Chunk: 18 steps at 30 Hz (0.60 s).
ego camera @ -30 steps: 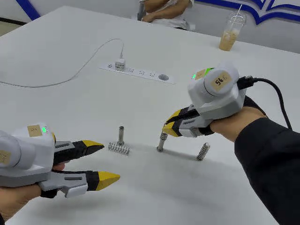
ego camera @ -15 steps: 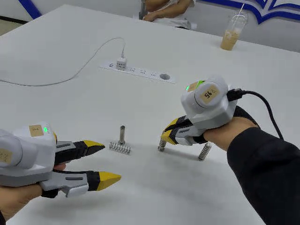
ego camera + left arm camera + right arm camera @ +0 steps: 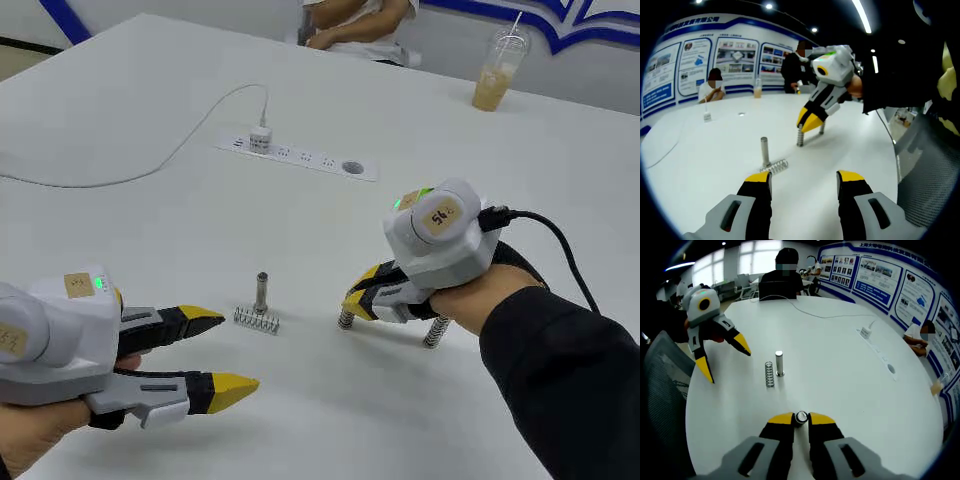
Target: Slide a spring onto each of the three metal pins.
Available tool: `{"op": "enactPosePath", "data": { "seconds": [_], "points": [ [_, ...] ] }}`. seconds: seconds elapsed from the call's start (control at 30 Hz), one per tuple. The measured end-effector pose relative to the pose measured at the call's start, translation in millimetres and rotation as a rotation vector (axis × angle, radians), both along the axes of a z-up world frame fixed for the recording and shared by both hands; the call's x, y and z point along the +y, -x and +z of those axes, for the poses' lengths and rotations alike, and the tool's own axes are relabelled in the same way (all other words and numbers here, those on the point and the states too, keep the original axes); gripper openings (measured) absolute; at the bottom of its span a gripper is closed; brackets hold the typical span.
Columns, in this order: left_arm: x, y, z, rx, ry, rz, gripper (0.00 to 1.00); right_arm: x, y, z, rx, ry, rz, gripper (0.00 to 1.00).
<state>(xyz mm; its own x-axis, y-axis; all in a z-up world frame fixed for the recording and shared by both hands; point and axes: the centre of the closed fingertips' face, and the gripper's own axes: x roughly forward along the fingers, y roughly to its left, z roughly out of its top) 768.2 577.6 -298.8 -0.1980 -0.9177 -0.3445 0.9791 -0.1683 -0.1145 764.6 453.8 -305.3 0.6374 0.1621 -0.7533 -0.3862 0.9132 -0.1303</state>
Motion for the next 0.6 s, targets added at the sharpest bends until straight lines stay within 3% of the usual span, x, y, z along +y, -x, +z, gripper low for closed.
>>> {"op": "enactPosePath", "data": {
  "seconds": [0.3, 0.6],
  "points": [
    [-0.1, 0.1, 1.4, -0.001, 0.002, 0.001, 0.53, 0.7, -1.0, 3.0, -0.016, 0.005, -0.002, 0.16],
    [0.7, -0.3, 1.1, -0.004, 0.000, 0.003, 0.54, 14.0, -4.3, 25.7, -0.069, 0.018, 0.026, 0.17]
  ]
}}
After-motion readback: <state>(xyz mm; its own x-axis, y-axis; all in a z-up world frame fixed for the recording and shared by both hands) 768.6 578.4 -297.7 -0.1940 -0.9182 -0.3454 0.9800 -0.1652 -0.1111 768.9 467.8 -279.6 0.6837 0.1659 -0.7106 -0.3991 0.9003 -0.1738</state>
